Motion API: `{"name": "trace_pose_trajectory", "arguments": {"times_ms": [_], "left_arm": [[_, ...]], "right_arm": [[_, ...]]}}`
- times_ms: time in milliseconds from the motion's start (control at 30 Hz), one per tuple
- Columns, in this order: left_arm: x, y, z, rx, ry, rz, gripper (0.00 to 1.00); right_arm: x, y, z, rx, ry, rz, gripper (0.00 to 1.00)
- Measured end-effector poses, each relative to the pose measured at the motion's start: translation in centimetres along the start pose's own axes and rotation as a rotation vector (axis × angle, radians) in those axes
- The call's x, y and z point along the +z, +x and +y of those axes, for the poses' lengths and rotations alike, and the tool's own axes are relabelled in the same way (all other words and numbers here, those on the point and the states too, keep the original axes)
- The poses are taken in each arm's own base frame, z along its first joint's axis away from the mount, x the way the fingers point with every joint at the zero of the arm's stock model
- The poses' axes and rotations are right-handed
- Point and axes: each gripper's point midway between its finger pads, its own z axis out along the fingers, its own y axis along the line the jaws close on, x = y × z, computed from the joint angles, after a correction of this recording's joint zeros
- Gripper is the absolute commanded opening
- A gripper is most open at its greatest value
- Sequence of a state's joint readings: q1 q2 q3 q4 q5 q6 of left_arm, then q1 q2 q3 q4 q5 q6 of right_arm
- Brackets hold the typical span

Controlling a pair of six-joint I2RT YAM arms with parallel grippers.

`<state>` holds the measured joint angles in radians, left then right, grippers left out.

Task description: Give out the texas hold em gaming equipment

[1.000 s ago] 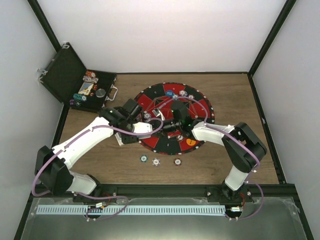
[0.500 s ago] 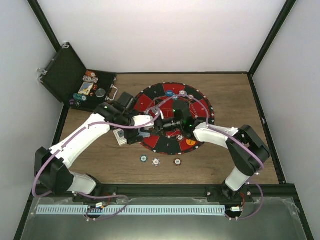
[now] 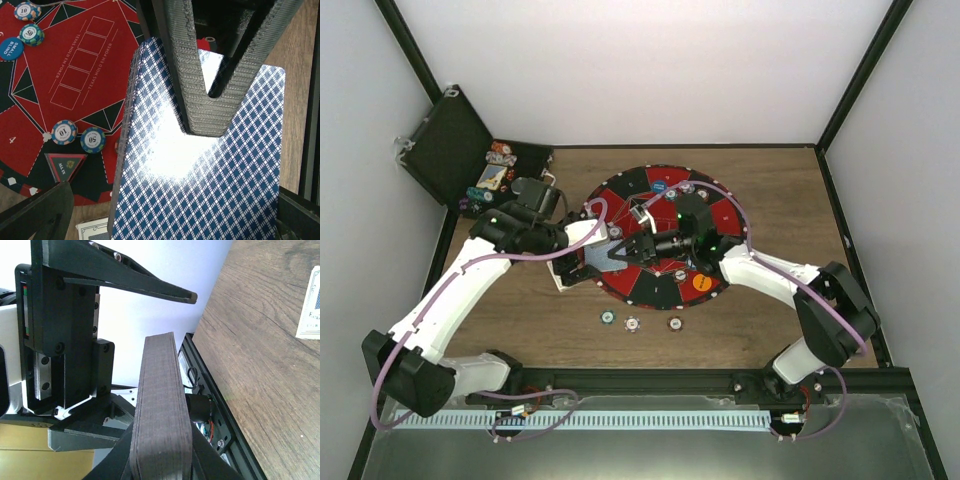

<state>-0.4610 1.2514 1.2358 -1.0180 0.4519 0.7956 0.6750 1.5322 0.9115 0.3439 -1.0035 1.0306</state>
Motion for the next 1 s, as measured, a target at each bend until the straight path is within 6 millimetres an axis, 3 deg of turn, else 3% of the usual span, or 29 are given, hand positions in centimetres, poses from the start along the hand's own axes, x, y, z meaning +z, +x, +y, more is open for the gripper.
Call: {"name": "trace_pose_trajectory", "arguments": {"times_ms": [433, 733, 1000], "left_arm": [[-0.4, -0.9, -0.4, 0.051, 0.003, -0.042, 1.0], [1.9, -0.3, -0.8, 0.135, -0.026, 0.001, 0.99], [2.4, -0.8, -0.6, 0.176, -0.06, 0.009, 0.92]], "right_arm": [[-0.1, 0.5, -0.7, 0.013, 0.01, 0.015, 0.02], [0.0, 0.5, -0.9, 0.038, 0.004, 0.023, 0.02], [0.4, 0.6, -1.4, 0.06, 0.009, 0.031, 0.02]]}}
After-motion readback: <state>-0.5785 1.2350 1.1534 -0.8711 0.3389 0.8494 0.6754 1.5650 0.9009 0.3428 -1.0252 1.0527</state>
